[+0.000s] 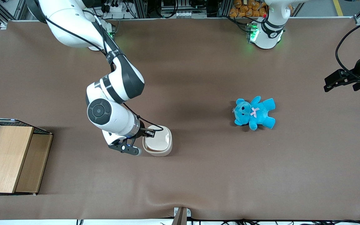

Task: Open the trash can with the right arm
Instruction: 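Pull the right gripper back to swing the lid upright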

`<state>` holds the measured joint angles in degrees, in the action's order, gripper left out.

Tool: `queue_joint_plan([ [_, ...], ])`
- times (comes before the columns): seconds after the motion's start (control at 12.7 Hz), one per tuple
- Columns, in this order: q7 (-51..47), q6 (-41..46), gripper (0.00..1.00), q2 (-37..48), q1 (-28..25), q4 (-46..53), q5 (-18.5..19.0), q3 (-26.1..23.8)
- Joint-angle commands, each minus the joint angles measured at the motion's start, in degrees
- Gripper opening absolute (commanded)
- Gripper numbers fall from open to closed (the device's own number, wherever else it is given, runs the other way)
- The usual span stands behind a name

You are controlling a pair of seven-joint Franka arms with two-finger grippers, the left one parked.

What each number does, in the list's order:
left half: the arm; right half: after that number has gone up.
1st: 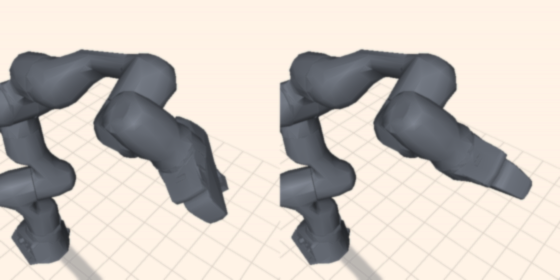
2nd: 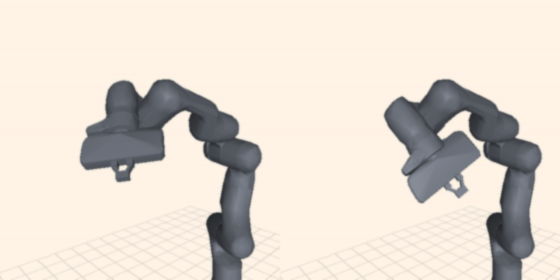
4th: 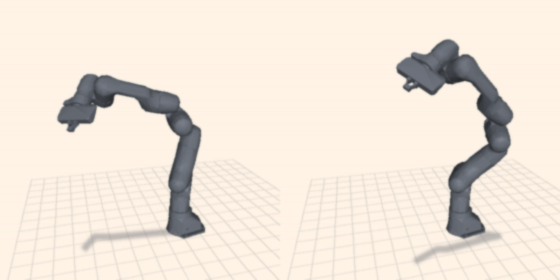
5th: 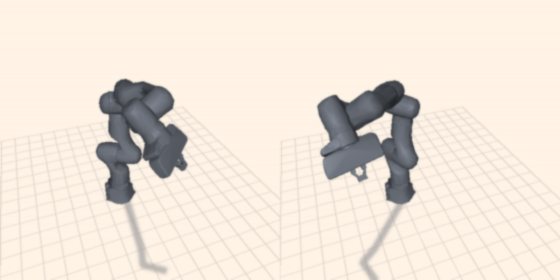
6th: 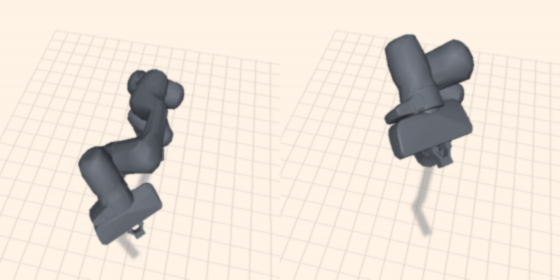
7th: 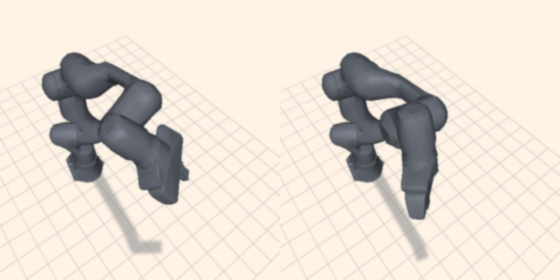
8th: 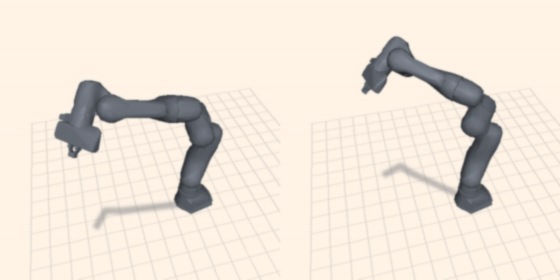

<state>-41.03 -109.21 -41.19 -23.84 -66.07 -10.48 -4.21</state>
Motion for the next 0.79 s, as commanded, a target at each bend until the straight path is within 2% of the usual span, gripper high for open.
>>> queue_joint_plan([
  [0.0,-3.87,2.43,0.0,-0.47,-0.32,4.01,-4.44,-0.54],
  [0.24,-7.04,2.17,0.0,-0.47,-0.24,5.95,-10.59,-0.54],
  [0.39,-9.85,2.34,0.21,-0.3,0.2,6.74,-13.24,-0.54],
  [0.47,-10.29,2.51,0.27,0.57,0.29,6.92,-14.47,-0.54],
  [0.55,-10.21,2.6,0.44,1.63,0.55,6.92,-15.18,-0.45],
  [0.63,-9.86,3.39,0.99,1.81,1.25,6.92,-15.01,-0.36],
  [0.71,-9.86,4.18,1.0,2.07,1.43,6.92,-14.57,-0.1],
])
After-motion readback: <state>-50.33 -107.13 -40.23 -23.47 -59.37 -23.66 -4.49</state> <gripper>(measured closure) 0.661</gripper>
